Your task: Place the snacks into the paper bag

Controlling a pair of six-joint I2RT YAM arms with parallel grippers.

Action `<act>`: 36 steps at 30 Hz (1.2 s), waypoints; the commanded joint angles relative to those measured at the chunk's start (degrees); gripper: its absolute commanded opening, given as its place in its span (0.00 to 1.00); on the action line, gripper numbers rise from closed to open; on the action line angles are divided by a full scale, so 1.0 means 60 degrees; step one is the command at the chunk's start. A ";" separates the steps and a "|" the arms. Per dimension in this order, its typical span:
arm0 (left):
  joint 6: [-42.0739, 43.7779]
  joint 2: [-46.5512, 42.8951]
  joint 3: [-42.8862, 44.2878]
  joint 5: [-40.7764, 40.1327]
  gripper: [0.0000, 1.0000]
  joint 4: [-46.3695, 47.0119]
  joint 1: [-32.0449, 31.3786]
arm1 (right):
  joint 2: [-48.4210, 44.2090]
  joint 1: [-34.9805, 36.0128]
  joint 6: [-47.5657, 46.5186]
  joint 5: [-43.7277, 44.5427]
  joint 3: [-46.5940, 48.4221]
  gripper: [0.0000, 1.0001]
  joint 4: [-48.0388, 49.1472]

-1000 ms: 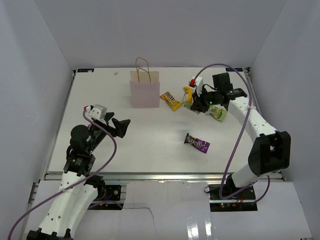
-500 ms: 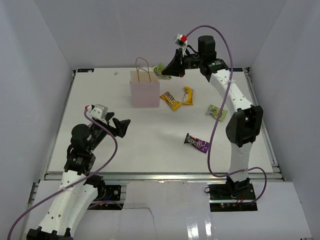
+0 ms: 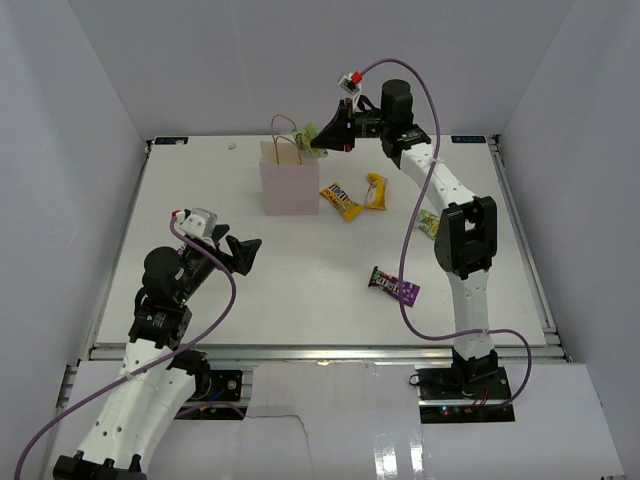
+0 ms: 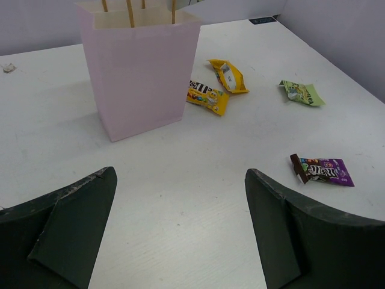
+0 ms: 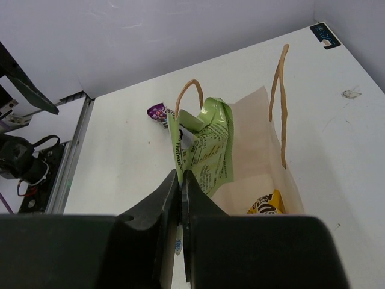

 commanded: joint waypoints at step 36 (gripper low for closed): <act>-0.1500 0.4599 0.1449 -0.3553 0.97 -0.1135 0.1869 | -0.6756 -0.0532 -0.5536 0.3782 -0.7419 0.79 -0.5487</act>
